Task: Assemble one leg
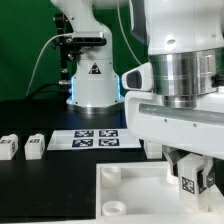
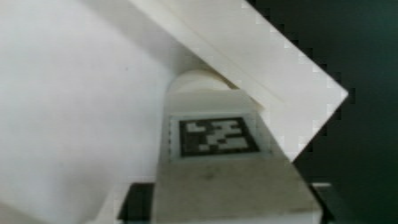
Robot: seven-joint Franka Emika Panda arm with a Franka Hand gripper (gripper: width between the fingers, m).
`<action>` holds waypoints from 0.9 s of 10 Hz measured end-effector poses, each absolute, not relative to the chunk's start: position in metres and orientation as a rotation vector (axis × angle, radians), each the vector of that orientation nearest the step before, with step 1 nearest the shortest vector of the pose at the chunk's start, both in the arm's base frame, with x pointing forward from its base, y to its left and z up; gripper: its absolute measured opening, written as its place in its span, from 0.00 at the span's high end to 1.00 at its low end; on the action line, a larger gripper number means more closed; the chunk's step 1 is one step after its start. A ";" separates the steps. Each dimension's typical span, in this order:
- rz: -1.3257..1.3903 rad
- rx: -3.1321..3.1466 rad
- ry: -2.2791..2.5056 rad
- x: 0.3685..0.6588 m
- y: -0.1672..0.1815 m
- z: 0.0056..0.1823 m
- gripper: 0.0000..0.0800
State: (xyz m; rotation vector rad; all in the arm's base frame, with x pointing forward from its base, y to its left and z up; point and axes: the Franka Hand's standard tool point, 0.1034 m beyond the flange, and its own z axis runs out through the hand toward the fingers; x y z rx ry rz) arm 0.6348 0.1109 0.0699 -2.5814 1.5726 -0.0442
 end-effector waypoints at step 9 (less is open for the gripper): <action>-0.033 -2.652 1.476 0.625 0.128 0.062 0.24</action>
Offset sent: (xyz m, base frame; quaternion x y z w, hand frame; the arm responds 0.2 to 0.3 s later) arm -0.0023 0.0032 0.0030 0.0252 -0.0028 0.2088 0.9776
